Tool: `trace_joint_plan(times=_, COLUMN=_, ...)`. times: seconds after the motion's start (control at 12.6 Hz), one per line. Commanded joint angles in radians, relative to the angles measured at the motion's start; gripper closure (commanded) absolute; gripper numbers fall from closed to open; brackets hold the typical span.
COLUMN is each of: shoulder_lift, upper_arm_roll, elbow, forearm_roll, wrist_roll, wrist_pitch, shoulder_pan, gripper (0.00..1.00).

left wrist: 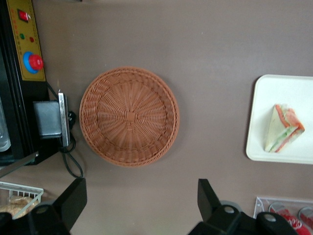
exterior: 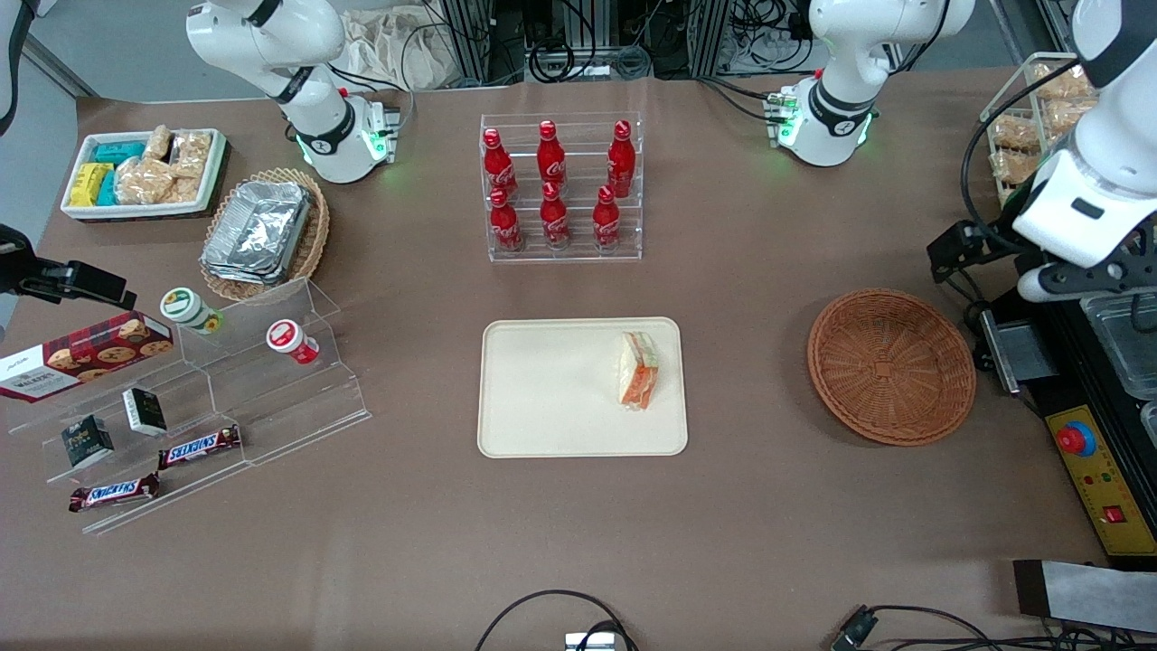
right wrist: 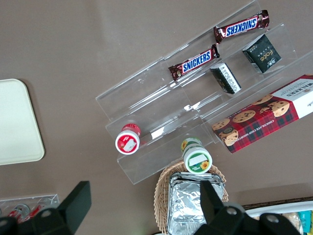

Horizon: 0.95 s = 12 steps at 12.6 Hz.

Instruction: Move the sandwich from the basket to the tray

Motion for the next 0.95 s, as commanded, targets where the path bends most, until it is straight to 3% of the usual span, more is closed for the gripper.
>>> trace_joint_plan(times=0.0, shoulder_lift=-0.092, upper_arm_roll=0.026, elbow=-0.098, forearm_roll=-0.021, wrist_roll=0.026, wrist_pitch=0.008, shoulder_pan=-0.006, gripper=0.00)
trace_joint_plan(times=0.87, shoulder_lift=-0.106, upper_arm_roll=0.061, elbow=-0.092, forearm_roll=-0.022, wrist_roll=0.114, wrist_pitch=0.002, shoulder_pan=-0.006, gripper=0.00)
